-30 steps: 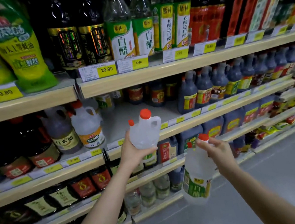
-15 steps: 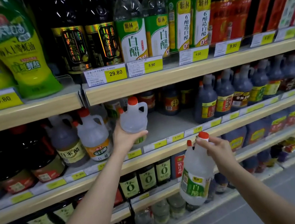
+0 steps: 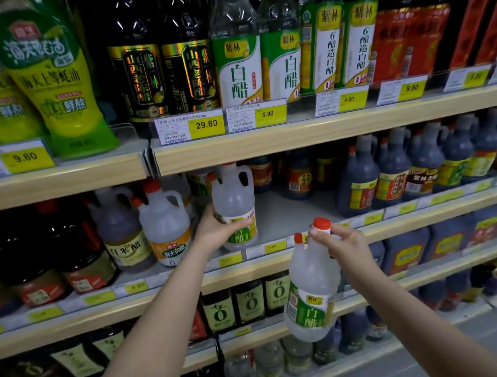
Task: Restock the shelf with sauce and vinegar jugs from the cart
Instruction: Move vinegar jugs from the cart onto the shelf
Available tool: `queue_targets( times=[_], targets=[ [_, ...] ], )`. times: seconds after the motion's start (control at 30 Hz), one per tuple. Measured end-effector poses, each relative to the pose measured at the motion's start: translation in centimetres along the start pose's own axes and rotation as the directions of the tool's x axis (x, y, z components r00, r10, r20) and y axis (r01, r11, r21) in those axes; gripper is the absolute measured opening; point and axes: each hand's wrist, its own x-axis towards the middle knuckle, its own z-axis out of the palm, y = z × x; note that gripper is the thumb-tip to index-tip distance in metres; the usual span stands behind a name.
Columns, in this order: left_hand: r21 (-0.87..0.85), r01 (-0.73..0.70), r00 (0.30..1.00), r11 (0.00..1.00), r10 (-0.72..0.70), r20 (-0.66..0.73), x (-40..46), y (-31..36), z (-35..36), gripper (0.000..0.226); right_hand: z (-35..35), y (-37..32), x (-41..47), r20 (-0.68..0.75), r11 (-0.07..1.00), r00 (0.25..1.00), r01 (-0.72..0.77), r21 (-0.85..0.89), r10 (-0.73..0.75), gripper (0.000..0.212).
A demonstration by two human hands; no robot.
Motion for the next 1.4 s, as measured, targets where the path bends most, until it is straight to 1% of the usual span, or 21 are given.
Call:
queue_targets(
  times=[0.1, 0.13, 0.17, 0.23, 0.27, 0.3, 0.37, 0.4, 0.47, 0.53, 0.57, 0.63, 0.7, 0.77, 0.83, 0.87, 0.93, 1.03, 1.17, 1.3, 1.4],
  targets=[
    [0.094, -0.02, 0.998, 0.995, 0.026, -0.062, -3.7, -0.5, -0.3, 0.091, 0.3, -1.2, 0.0, 0.065, 0.999, 0.998, -0.01, 0.047, 0.007, 0.01],
    [0.102, -0.016, 1.0, 0.995, 0.018, -0.018, -5.2, -1.3, -0.3, 0.099, 0.6, -1.7, 0.0, 0.095, 0.998, 0.996, -0.006, 0.06, 0.0, 0.01],
    [0.082, -0.006, 0.996, 0.997, -0.001, 0.088, -6.8, -2.2, -0.1, 0.107, 1.0, -2.2, 0.0, 0.128, 0.998, 0.992, 0.009, 0.061, -0.017, 0.01],
    [0.091, 0.012, 0.945, 0.996, -0.041, 0.325, -9.7, -3.1, 0.5, 0.121, 2.1, -3.2, -0.2, 0.194, 0.998, 0.979, 0.049, 0.05, -0.057, 0.01],
    [0.119, 0.016, 0.917, 0.993, -0.062, 0.394, -10.6, -3.4, 0.9, 0.122, 2.9, -3.5, -0.2, 0.22, 0.997, 0.973, 0.059, 0.052, -0.069, 0.009],
    [0.113, 0.007, 0.906, 0.994, -0.054, 0.42, -11.2, -3.5, 1.3, 0.117, 3.6, -3.7, -0.3, 0.242, 0.996, 0.967, 0.066, 0.061, -0.079, 0.008],
    [0.084, -0.024, 0.931, 0.996, -0.008, 0.364, -12.1, -3.5, 1.9, 0.097, 5.4, -4.0, -0.4, 0.281, 0.994, 0.956, 0.065, 0.091, -0.088, 0.008],
    [0.077, -0.027, 0.957, 0.997, 0.004, 0.29, -12.3, -3.4, 1.8, 0.088, 6.3, -4.0, -0.5, 0.297, 0.992, 0.95, 0.065, 0.105, -0.093, 0.011],
    [0.085, -0.048, 0.99, 0.995, 0.036, 0.133, -12.6, -3.5, 0.9, 0.078, 8.0, -4.0, -0.3, 0.318, 0.992, 0.942, 0.082, 0.094, -0.108, 0.014],
    [0.109, -0.075, 0.996, 0.991, 0.071, 0.047, -12.9, -3.6, -0.8, 0.071, 9.4, -4.3, 0.3, 0.354, 0.99, 0.925, 0.109, 0.094, -0.135, 0.006],
    [0.12, -0.079, 0.997, 0.99, 0.077, 0.015, -12.9, -3.7, -1.8, 0.066, 9.7, -4.4, 0.7, 0.362, 0.988, 0.919, 0.13, 0.085, -0.153, 0.007],
    [0.124, -0.052, 0.996, 0.991, 0.06, -0.066, -12.8, -4.1, -4.0, 0.065, 9.6, -4.2, 1.9, 0.317, 0.984, 0.932, 0.176, 0.025, -0.175, 0.014],
    [0.117, -0.022, 0.989, 0.993, 0.038, -0.144, -12.5, -4.9, -6.4, 0.076, 9.1, -2.6, 3.8, 0.198, 0.964, 0.96, 0.225, -0.139, -0.196, 0.027],
    [0.124, -0.005, 0.98, 0.992, 0.029, -0.197, -12.1, -5.8, -8.7, 0.083, 9.2, -0.6, 5.6, 0.142, 0.926, 0.971, 0.227, -0.303, -0.192, 0.045],
    [0.114, 0.004, 0.973, 0.994, 0.023, -0.231, -11.8, -6.2, -10.2, 0.074, 10.4, 1.1, 7.0, 0.186, 0.889, 0.974, 0.197, -0.414, -0.129, 0.066],
    [0.105, -0.001, 0.97, 0.994, 0.026, -0.243, -11.6, -6.3, -10.7, 0.068, 11.3, 1.7, 7.6, 0.198, 0.88, 0.975, 0.179, -0.44, -0.099, 0.071],
    [0.086, -0.004, 0.966, 0.996, 0.026, -0.256, -11.1, -6.8, -11.6, 0.068, 13.1, 2.4, 8.9, 0.191, 0.886, 0.979, 0.149, -0.439, -0.07, 0.072],
    [0.033, 0.015, 0.963, 0.999, -0.006, -0.27, -10.5, -7.6, -12.7, 0.079, 15.7, 2.6, 11.3, 0.202, 0.891, 0.977, 0.156, -0.426, -0.075, 0.075],
    [0.023, -0.007, 0.963, 1.0, 0.013, -0.268, -9.9, -8.0, -13.4, 0.075, 18.4, 2.6, 14.4, 0.202, 0.897, 0.977, 0.144, -0.417, -0.064, 0.074],
    [0.014, -0.021, 0.964, 1.0, 0.024, -0.266, -9.7, -8.1, -13.6, 0.073, 19.5, 2.8, 16.0, 0.204, 0.913, 0.977, 0.134, -0.386, -0.057, 0.074],
    [0.04, -0.033, 0.964, 0.999, 0.042, -0.263, -9.7, -7.7, -13.4, 0.075, 19.3, 3.1, 16.0, 0.24, 0.925, 0.971, 0.109, -0.365, -0.019, 0.082]
  ],
)
